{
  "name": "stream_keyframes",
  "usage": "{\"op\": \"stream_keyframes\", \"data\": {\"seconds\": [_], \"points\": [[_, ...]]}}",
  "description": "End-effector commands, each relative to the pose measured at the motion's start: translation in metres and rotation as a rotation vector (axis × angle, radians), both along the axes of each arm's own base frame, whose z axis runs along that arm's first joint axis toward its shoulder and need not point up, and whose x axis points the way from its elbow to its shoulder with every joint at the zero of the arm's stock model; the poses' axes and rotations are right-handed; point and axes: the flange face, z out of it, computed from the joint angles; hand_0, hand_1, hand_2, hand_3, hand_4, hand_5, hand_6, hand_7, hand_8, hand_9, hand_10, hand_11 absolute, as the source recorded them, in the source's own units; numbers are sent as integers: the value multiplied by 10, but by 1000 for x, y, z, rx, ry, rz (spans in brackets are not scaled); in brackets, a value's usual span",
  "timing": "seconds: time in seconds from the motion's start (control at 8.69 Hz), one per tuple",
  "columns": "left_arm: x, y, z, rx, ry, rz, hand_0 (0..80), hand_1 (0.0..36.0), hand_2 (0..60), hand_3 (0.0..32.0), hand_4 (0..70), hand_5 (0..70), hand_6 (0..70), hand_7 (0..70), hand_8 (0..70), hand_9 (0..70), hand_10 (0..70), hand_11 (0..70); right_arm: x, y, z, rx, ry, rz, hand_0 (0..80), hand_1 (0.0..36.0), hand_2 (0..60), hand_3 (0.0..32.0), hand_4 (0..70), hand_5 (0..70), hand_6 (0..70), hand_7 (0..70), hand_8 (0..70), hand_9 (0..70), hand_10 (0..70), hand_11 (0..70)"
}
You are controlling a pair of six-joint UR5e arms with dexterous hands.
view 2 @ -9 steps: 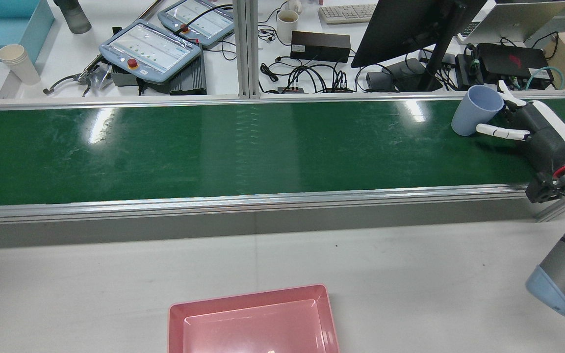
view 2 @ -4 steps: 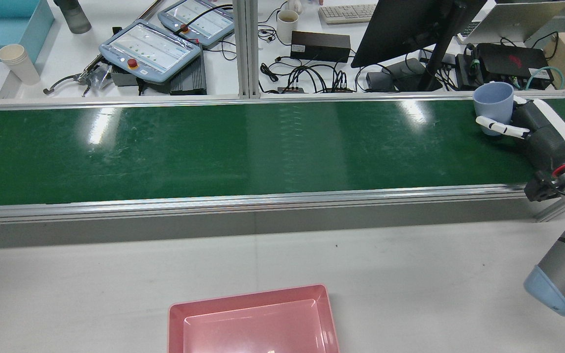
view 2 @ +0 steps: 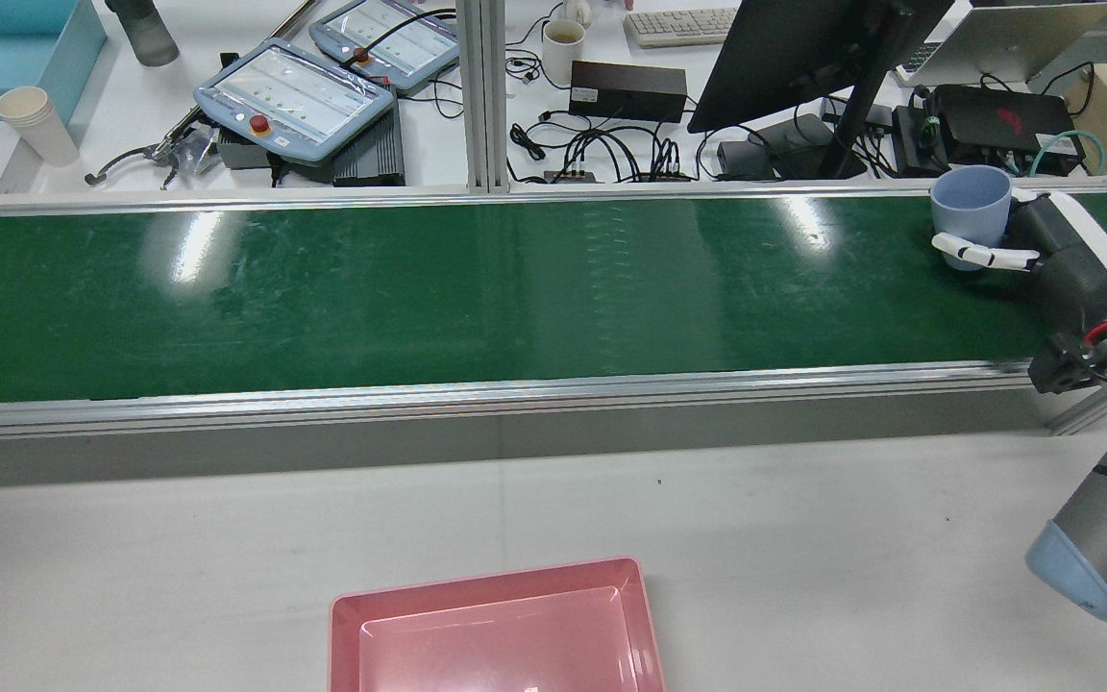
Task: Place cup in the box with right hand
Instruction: 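Lift the cup and carry it with the right hand over the pink tray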
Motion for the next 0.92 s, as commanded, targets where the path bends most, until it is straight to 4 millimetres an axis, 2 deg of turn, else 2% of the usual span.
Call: {"op": "stream_keyframes", "data": {"seconds": [0.0,0.12,0.23,0.35,0.46,0.58,0.81], "points": [[0,0,0,0,0,0,0,0,0,0,0,0,0,0,0,0,0,0,-1,33,-103,137,18,-31,517,360,600,0,328,228,418,700,700,700,619,700],[0,0,0,0,0,0,0,0,0,0,0,0,0,0,0,0,0,0,-21,59,-144,194,42,-72,514,360,600,0,336,219,407,700,700,700,588,700],[0,0,0,0,0,0,0,0,0,0,0,0,0,0,0,0,0,0,-48,86,-174,235,64,-86,505,360,600,0,310,211,396,700,700,700,561,700],[1,0,0,0,0,1,0,0,0,0,0,0,0,0,0,0,0,0,-84,109,-198,277,80,-126,505,360,600,0,281,206,388,700,700,700,552,700],[0,0,0,0,0,0,0,0,0,0,0,0,0,0,0,0,0,0,-134,133,-221,317,91,-189,503,360,600,0,259,201,376,700,683,700,535,700],[1,0,0,0,0,1,0,0,0,0,0,0,0,0,0,0,0,0,-174,161,-228,316,102,-234,503,360,600,0,243,197,366,700,666,700,518,700],[1,0,0,0,0,1,0,0,0,0,0,0,0,0,0,0,0,0,-226,210,-238,318,131,-308,499,360,600,0,182,188,341,700,622,700,495,700]]}}
